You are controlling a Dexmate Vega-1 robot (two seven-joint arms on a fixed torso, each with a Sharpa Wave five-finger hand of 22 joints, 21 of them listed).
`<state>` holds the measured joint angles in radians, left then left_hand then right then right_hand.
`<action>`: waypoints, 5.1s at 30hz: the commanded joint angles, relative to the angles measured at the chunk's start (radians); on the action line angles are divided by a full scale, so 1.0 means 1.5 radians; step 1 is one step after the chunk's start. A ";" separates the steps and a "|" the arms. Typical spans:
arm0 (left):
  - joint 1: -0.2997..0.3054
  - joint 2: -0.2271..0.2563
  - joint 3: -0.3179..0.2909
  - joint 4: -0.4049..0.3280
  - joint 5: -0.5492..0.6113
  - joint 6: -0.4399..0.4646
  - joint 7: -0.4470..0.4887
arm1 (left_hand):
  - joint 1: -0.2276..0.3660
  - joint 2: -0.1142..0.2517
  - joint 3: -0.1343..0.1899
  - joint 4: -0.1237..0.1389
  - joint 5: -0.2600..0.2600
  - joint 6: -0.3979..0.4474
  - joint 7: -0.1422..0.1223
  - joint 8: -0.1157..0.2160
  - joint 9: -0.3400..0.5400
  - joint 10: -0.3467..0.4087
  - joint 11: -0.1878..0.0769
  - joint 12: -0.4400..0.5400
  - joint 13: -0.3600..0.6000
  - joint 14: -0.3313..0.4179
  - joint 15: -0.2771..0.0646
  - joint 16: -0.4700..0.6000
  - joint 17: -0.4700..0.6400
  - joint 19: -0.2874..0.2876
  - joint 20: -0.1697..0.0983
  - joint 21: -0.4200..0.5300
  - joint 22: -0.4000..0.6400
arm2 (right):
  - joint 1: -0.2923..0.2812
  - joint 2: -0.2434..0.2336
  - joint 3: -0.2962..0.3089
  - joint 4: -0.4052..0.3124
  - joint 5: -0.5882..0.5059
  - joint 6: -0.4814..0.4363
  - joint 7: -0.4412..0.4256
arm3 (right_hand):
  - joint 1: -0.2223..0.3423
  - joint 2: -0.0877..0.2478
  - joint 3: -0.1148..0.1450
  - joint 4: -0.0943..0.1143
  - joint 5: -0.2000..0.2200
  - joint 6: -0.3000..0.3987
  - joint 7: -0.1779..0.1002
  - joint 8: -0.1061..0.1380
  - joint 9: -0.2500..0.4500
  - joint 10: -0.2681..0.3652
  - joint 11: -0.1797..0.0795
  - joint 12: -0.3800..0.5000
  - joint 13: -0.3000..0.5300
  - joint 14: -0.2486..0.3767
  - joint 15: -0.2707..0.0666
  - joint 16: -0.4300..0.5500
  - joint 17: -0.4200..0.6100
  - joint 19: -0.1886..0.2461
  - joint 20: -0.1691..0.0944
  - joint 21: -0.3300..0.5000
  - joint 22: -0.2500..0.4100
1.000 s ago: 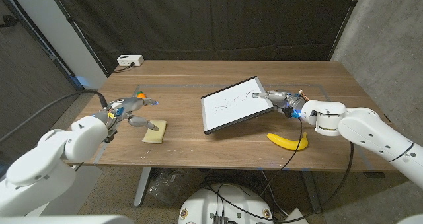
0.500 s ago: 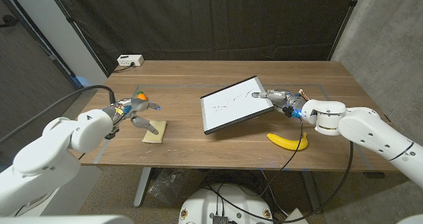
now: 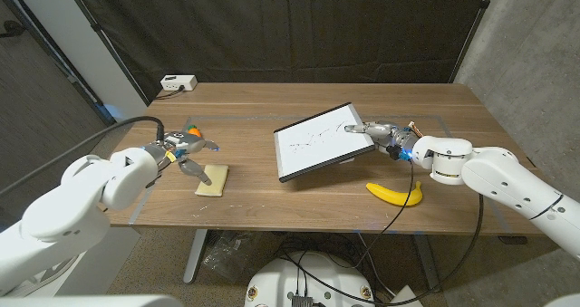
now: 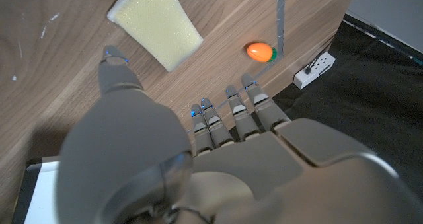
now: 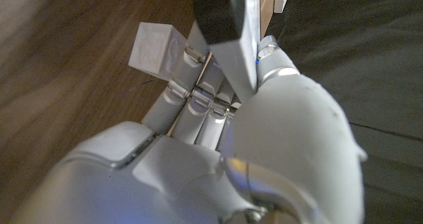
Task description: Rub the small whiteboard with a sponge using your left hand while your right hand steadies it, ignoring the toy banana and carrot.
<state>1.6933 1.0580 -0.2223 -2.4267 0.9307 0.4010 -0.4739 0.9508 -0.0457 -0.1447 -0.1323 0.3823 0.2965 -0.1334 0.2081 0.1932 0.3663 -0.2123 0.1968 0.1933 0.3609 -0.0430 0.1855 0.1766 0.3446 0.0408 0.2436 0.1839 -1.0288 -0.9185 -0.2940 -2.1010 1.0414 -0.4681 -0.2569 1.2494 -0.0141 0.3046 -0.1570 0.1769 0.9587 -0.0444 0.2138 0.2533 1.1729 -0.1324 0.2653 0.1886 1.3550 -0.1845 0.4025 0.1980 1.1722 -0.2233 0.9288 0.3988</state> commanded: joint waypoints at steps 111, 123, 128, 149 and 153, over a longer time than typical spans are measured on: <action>-0.114 0.068 0.278 0.235 -0.064 -0.040 0.342 | 0.044 0.041 -0.024 0.021 0.009 0.094 -0.057 0.027 0.000 0.077 -0.003 0.005 -0.001 0.042 -0.086 0.007 0.003 0.001 -0.006 -0.018 0.004 | -0.025 0.002 0.005 -0.066 0.036 -0.035 -0.100 | 0.083 0.072 0.002 0.000 0.008 0.007 0.002 -0.006 0.006 0.010 0.008 -0.015 0.004 0.034 -0.031 0.029 0.000 -0.016 -0.004 0.051 0.009; -0.138 0.102 0.320 0.228 -0.102 -0.002 0.342 | 0.049 0.045 -0.023 0.021 0.009 0.101 -0.057 0.028 0.000 0.083 -0.003 0.005 -0.001 0.046 -0.086 0.007 0.002 0.002 -0.007 -0.017 0.004 | -0.027 -0.004 0.008 -0.070 0.044 -0.040 -0.104 | 0.082 0.072 0.003 0.000 0.008 0.006 0.003 -0.006 0.006 0.010 0.007 -0.015 0.004 0.033 -0.031 0.030 0.000 -0.019 -0.004 0.054 0.011; -0.170 0.104 0.353 0.238 -0.112 -0.006 0.341 | 0.051 0.047 -0.024 0.021 0.008 0.109 -0.056 0.029 0.000 0.090 -0.003 0.006 -0.001 0.046 -0.086 0.006 0.002 0.000 -0.007 -0.018 0.004 | -0.024 -0.004 0.007 -0.073 0.047 -0.045 -0.107 | 0.082 0.072 0.003 0.001 0.008 0.006 0.001 -0.006 0.007 0.009 0.008 -0.016 0.005 0.033 -0.031 0.030 0.000 -0.020 -0.004 0.055 0.012; -0.269 0.059 0.441 0.301 -0.180 -0.037 0.411 | 0.186 0.136 -0.004 0.009 -0.067 0.511 -0.053 0.077 -0.011 0.465 -0.003 0.007 -0.005 0.240 -0.111 0.011 0.000 0.039 -0.074 -0.011 0.000 | -0.014 -0.011 0.010 -0.089 0.064 -0.068 -0.138 | 0.081 0.072 0.005 0.001 0.008 0.005 0.003 -0.006 0.007 0.009 0.005 -0.017 0.005 0.032 -0.031 0.032 0.000 -0.024 -0.004 0.061 0.014; -0.269 0.067 0.436 0.293 -0.185 -0.030 0.433 | 0.186 0.135 -0.004 0.010 -0.070 0.513 -0.053 0.076 -0.010 0.465 -0.003 0.005 -0.005 0.246 -0.110 0.011 0.000 0.042 -0.075 -0.011 0.000 | -0.015 -0.010 0.008 -0.089 0.062 -0.065 -0.140 | 0.081 0.073 0.005 0.001 0.008 0.005 0.002 -0.006 0.008 0.010 0.005 -0.017 0.005 0.032 -0.031 0.032 0.000 -0.025 -0.004 0.061 0.014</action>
<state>1.3220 1.1598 0.4065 -1.9975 0.6927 0.3534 0.1069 1.1885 0.1967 -0.1550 -0.1193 0.2809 0.7509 -0.1513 0.3272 0.1742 0.8611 -0.1818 0.2037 0.1829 0.7185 -0.0719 0.1971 0.1740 0.3951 -0.0450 0.2204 0.1812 -1.0557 -0.9336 -0.2768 -2.2302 1.1315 -0.5620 -0.4537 1.2596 -0.0113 0.3038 -0.1563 0.1836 0.9607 -0.0390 0.2063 0.2629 1.1814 -0.1199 0.2422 0.1938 1.3549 -0.1845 0.4446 0.1928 1.1403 -0.2194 1.0116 0.4153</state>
